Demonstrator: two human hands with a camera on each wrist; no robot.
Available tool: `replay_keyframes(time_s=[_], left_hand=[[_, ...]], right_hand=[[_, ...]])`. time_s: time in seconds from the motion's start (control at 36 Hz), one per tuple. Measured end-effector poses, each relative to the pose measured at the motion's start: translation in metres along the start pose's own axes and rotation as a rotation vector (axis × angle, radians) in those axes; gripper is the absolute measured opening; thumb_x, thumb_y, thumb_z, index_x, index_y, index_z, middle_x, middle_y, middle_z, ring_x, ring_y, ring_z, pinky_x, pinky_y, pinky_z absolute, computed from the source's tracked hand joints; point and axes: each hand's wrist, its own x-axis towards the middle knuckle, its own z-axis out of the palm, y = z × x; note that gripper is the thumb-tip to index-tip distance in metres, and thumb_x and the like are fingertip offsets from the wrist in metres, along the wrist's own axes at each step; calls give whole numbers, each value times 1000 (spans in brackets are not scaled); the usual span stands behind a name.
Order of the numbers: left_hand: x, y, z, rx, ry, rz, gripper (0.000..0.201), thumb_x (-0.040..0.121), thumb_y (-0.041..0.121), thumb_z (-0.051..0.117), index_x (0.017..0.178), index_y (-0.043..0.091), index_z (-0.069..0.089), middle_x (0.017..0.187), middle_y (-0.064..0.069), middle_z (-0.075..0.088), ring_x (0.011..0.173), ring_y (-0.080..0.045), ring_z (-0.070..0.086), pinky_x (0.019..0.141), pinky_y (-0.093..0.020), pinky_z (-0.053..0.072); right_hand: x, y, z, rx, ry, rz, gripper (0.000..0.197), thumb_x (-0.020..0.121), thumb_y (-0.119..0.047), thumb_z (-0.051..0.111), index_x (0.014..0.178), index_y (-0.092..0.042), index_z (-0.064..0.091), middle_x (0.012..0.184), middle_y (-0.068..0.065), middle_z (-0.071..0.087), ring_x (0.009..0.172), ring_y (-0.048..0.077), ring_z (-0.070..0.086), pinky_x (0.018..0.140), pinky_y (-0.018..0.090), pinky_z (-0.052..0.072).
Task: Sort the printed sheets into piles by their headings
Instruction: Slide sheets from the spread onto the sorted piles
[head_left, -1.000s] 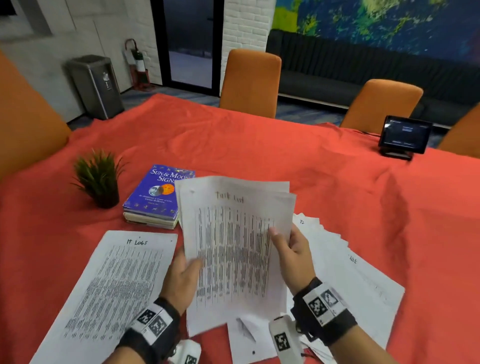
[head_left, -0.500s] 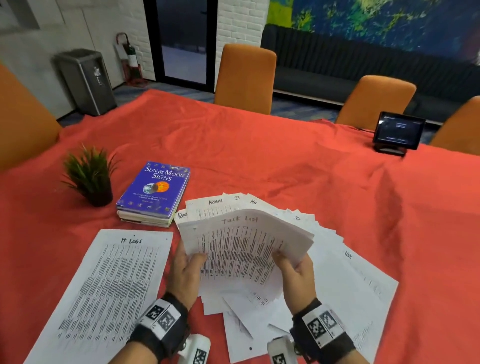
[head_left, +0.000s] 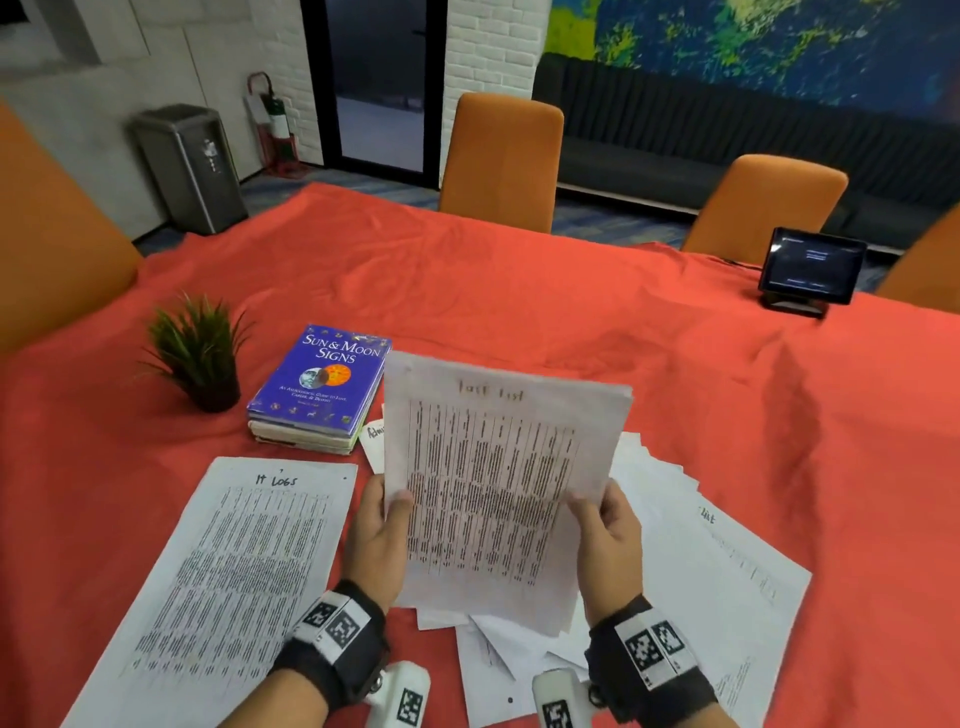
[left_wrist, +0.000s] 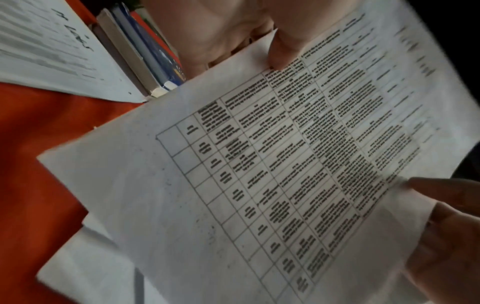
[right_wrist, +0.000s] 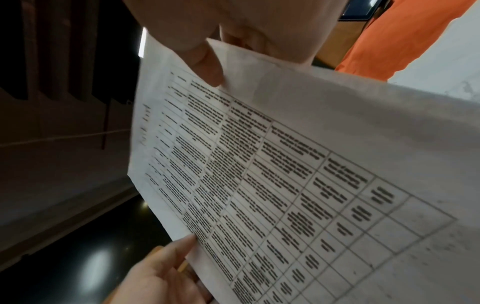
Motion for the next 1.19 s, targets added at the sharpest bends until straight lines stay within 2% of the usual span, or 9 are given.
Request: replay_keyframes(time_s=[0.17, 0.39, 0.56, 0.67, 0.78, 0.86, 0.92, 1.0, 1.19], left_hand=[[-7, 4, -11, -105, 37, -55, 42, 88, 18, 50, 130, 10, 49, 128, -8, 61, 120, -19, 57, 109, -44, 40], [-10, -13, -17, -48, 93, -144, 66, 79, 52, 52, 137, 22, 41, 138, -7, 52, 129, -24, 48, 112, -49, 34], [-15, -8, -24, 6, 24, -117, 58, 87, 36, 44, 141, 16, 37, 129, 0, 59, 115, -4, 56, 108, -31, 39], [-2, 4, -48, 101, 55, -87, 19, 99, 17, 43, 108, 32, 49, 83, 30, 68, 71, 15, 59, 70, -5, 44], [18, 11, -94, 259, 153, -98, 14, 95, 14, 49, 98, 24, 58, 84, 10, 70, 72, -2, 65, 69, -28, 50], [31, -4, -140, 405, 177, -197, 11, 90, 17, 52, 82, 23, 56, 76, 1, 66, 68, -22, 61, 61, -31, 46], [36, -19, -169, 503, 203, -242, 7, 87, 19, 53, 81, 18, 56, 76, -4, 64, 73, -30, 60, 66, -36, 47], [36, -46, -208, 571, 220, -342, 10, 89, 1, 51, 93, 8, 57, 91, -15, 64, 80, -29, 57, 70, -37, 44], [33, -85, -248, 635, 287, -424, 20, 88, -3, 51, 105, 2, 61, 94, -19, 67, 79, -31, 60, 73, -35, 46]], right_hand=[[-17, 8, 17, -6, -14, 22, 24, 97, 1, 45, 103, -13, 64, 101, 5, 72, 94, 23, 67, 80, 36, 54], [-36, 7, 24, 6, 18, -24, 22, 95, 6, 41, 100, -6, 59, 91, -6, 69, 90, 11, 60, 77, 21, 51], [-41, 17, 38, -73, -10, 29, 30, 100, -1, 39, 115, -17, 59, 109, 4, 66, 104, 20, 61, 88, 40, 49], [-32, 6, 64, -145, -51, -11, 13, 99, -3, 44, 97, -14, 51, 91, 2, 61, 78, 5, 59, 68, 25, 51], [-30, 21, 105, -295, -129, 69, 25, 91, -2, 52, 107, -22, 50, 97, -11, 62, 83, -5, 61, 76, 34, 52], [-40, 44, 140, -370, -237, 278, 37, 87, -4, 54, 118, -21, 46, 110, -3, 63, 99, 19, 64, 91, 44, 54], [-48, 60, 163, -434, -307, 387, 45, 85, -6, 53, 128, -15, 42, 120, 7, 63, 104, 26, 63, 91, 38, 53], [-58, 68, 192, -528, -399, 532, 47, 87, -8, 52, 132, -15, 38, 109, 7, 62, 102, 28, 63, 83, 30, 48], [-70, 87, 236, -568, -541, 647, 64, 88, -8, 51, 145, -19, 25, 127, 11, 60, 114, 30, 60, 99, 38, 49]])
